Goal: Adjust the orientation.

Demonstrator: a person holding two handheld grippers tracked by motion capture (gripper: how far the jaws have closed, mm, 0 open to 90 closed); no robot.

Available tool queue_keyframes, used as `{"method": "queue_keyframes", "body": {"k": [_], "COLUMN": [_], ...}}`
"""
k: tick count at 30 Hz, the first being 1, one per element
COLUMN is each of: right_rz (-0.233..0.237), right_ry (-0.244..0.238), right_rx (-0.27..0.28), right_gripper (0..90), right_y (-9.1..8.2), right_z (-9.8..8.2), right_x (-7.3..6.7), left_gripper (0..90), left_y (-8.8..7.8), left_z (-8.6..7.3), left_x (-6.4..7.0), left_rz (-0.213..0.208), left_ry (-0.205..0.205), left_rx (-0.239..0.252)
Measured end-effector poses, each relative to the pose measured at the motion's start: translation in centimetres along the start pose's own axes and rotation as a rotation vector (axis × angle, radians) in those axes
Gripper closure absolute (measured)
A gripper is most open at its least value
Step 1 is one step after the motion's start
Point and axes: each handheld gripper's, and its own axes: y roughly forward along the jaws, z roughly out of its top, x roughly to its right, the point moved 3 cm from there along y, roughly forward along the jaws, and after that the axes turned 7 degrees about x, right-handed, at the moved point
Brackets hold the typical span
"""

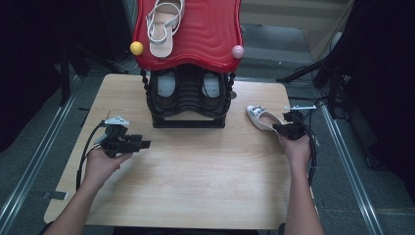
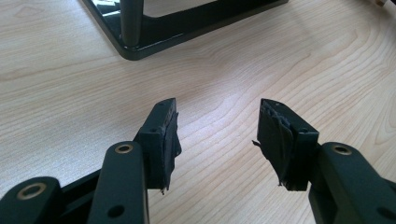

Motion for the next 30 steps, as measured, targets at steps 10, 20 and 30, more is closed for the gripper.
{"method": "queue_keyframes", "body": {"k": [10,20,30], "right_rz": [0.089,0.08,0.087], "right_ry": [0.058,0.065,0.046], "right_rx": [0.017,0.01,0.1], "right_gripper": [90.0,90.0,80.9], "right_y": [-0.7,-0.5,-2.6], "right_z": [-0.1,-0.2,1.2], "right_x": [-1.2,-1.5,-2.1], "left_gripper": [48.3,48.2,47.9], "left_y": [-0.1,0.0,-0.1], "left_z": [0.0,0.0,0.1], "left_x": [-0.2,-0.2,-0.2], "left_rz": [0.007,0.004,0.007], "left_ry": [0.008,0.009,0.009], "left_rx": [0.0,-0.005,-0.002]}}
